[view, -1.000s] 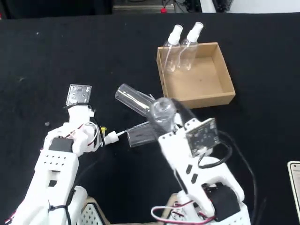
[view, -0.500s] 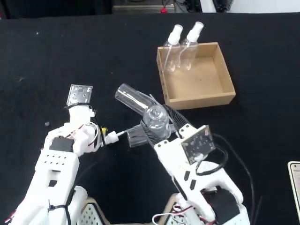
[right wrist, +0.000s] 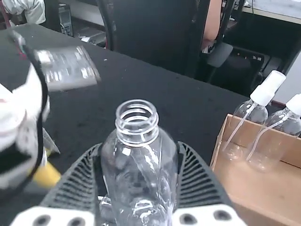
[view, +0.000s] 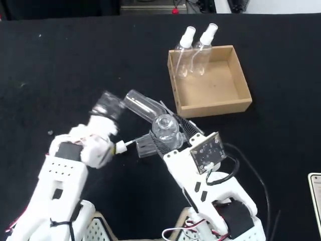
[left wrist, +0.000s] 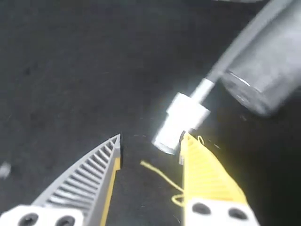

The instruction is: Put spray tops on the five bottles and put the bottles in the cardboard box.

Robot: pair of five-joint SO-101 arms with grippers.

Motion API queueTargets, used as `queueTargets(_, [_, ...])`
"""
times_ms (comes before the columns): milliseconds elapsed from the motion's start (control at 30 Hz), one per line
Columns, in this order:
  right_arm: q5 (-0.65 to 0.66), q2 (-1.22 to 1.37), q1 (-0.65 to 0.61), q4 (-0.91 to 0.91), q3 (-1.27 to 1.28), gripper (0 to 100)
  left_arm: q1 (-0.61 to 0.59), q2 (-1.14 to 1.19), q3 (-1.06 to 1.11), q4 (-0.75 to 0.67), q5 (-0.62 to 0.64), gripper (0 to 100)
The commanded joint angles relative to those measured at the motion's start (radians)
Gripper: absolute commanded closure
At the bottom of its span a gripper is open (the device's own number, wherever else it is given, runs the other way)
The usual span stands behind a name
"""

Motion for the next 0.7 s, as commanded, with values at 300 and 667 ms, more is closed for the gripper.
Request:
queueTargets(300, [-0.002, -0.104, -0.005, -0.020, 0.025, 98.6, 0.038, 0.198, 0.065, -0.249, -0.083, 79])
queueTargets(667, [-0.002, -0.104, -0.003, -0.017, 0.028, 98.6, 0.036, 0.560, -0.125, -0.252, -0.080, 80])
